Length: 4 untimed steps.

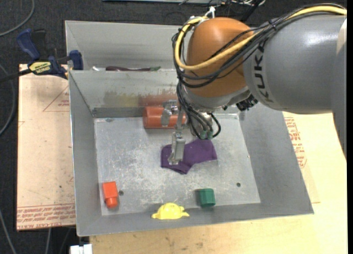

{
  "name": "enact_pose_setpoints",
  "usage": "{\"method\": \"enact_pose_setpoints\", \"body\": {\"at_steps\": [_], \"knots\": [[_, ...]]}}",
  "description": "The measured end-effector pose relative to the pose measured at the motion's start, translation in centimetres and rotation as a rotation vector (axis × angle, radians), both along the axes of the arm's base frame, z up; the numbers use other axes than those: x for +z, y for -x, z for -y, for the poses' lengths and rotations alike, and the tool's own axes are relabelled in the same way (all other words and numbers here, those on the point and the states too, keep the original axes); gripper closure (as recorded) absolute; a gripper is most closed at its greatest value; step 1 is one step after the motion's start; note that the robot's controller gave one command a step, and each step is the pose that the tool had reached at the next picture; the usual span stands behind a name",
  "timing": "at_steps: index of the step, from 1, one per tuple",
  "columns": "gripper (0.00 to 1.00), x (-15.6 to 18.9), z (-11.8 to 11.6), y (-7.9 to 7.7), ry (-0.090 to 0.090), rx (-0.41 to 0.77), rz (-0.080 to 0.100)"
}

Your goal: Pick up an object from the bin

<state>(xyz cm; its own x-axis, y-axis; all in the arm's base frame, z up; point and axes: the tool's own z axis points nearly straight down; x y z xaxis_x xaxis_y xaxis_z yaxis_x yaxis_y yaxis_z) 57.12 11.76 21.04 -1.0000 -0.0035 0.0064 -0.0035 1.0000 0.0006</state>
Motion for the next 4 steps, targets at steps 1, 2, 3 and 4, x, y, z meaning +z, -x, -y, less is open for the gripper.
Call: {"method": "enact_pose_setpoints", "body": {"at_steps": [1, 2, 3, 4], "knots": [[0.0, 0.5, 0.1, -0.1, -0.001, -0.003, 0.008], [0.0, -5.6, 2.7, -3.2, -0.002, 0.011, 0.012], [0.0, -5.9, 8.2, -3.4, -0.002, -0.025, -0.002], [0.0, -6.5, 9.2, -2.1, -0.002, 0.073, 0.015]]}}
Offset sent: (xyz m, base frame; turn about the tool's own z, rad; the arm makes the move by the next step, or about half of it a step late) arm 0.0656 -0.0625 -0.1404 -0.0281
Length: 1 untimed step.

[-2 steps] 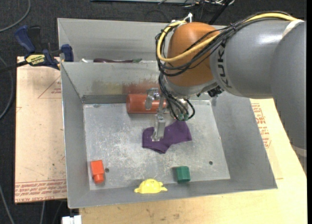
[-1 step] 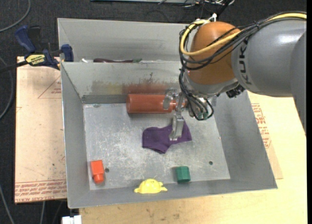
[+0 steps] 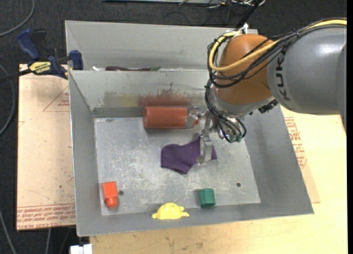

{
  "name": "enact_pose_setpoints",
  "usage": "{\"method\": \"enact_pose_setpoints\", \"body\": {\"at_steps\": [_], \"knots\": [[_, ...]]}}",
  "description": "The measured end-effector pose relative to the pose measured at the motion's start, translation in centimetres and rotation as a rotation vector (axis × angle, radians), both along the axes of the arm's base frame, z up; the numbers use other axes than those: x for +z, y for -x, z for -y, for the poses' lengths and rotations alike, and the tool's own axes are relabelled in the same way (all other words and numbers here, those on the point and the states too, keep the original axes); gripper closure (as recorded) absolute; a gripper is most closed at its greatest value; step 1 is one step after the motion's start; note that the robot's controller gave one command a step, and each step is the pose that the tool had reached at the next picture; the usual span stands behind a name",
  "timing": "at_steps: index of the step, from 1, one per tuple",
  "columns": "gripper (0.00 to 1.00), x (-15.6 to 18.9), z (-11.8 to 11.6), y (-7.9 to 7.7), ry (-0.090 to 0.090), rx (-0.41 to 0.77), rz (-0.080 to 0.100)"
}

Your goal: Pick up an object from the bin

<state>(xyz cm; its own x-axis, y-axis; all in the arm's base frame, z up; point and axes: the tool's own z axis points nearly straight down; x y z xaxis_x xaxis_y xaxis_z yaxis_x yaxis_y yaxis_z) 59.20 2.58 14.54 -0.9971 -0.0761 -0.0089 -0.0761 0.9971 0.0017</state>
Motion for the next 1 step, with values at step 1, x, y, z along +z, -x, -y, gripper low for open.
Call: {"method": "enact_pose_setpoints", "body": {"at_steps": [1], "knots": [[0.0, -5.18, 0.19, 0.83, -0.001, -0.03, -0.009]]}}
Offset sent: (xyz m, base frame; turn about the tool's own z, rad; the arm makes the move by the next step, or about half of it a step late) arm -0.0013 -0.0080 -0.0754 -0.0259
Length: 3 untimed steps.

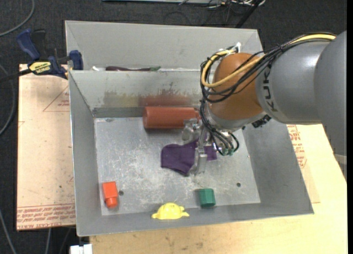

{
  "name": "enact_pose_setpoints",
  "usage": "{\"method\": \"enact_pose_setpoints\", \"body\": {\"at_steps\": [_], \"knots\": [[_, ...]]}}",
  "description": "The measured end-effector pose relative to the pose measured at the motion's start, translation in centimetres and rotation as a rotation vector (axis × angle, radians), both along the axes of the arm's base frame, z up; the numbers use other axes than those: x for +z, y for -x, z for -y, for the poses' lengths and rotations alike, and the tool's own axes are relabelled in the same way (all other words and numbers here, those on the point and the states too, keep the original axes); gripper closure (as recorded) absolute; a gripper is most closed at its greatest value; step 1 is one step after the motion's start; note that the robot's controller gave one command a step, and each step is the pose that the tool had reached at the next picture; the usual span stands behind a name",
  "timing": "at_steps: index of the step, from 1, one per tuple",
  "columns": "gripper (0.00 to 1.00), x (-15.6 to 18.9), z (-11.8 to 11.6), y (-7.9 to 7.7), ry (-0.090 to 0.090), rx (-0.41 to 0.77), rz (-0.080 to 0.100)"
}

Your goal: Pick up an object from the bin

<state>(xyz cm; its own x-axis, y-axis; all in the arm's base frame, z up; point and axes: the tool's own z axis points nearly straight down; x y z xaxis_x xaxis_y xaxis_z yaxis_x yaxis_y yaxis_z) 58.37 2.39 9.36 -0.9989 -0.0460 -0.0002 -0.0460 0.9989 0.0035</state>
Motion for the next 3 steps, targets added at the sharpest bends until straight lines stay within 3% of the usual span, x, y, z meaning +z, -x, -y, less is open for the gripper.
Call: {"method": "enact_pose_setpoints", "body": {"at_steps": [1, 3], "knots": [[1.0, -2.31, 0.54, -0.79, 0.0, 0.054, 0.011], [1.0, -2.24, 0.54, -0.79, -0.001, 0.053, 0.011]]}}
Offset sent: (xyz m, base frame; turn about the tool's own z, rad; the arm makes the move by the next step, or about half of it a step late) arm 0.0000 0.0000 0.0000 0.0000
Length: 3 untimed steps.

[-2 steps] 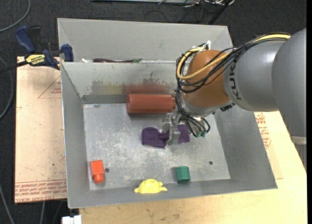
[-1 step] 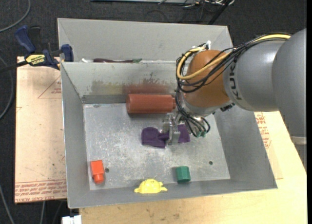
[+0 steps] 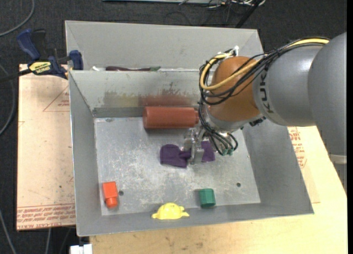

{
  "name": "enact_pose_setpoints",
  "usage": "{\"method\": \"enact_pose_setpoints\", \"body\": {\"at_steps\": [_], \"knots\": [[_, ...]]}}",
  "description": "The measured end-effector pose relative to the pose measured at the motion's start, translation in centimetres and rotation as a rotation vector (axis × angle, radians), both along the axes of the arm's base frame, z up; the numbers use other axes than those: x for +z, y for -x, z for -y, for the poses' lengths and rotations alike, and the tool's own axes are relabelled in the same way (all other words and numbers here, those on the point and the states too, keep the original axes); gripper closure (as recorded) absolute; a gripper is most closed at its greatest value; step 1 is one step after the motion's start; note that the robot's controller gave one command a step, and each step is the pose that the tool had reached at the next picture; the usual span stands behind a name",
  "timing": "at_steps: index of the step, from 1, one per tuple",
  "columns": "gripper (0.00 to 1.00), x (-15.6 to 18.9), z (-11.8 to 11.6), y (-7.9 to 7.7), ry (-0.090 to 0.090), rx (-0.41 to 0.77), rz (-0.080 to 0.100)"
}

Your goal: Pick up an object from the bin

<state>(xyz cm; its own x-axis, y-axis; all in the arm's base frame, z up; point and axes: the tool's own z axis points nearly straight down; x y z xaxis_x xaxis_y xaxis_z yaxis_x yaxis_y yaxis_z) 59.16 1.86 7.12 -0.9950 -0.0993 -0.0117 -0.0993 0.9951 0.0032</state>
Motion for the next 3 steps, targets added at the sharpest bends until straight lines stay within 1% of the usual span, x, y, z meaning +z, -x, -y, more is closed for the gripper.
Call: {"method": "enact_pose_setpoints", "body": {"at_steps": [1, 2, 3], "knots": [[1.0, 0.6, 0.0, 0.2, 0.0, 0.0, -0.005], [1.0, 2.5, 0.0, 0.3, 0.0, -0.001, -0.01], [1.0, 4.9, 0.0, 0.1, 0.0, -0.001, -0.003]]}}
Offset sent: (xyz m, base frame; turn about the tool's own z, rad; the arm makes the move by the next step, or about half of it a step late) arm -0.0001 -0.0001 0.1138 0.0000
